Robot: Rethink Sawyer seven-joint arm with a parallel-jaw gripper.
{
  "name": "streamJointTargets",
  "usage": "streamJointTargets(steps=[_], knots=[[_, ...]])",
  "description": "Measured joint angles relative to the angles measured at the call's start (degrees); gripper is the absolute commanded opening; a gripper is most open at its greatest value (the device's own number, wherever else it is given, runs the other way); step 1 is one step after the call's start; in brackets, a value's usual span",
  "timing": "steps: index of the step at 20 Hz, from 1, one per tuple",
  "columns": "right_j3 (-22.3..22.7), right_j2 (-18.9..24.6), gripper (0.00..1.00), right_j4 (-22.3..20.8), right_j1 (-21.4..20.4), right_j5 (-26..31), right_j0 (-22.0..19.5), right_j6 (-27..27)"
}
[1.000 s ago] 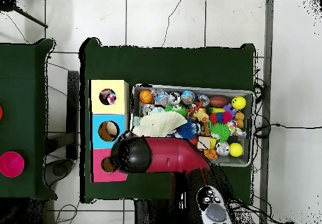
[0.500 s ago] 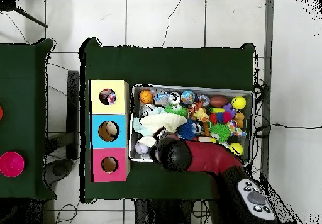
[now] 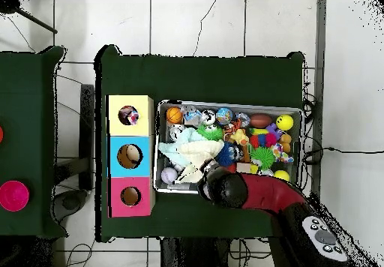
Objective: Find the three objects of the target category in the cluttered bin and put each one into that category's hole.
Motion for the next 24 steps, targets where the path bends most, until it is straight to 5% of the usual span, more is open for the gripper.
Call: streamJointTargets(steps=[15, 24], knots=[[0.02, 0.20, 1.00, 0.01, -0.07, 0.04, 0.09, 0.00], [-0.21, 3.94, 1.00, -0.01, -2.36, 7.44, -6.68, -0.46]])
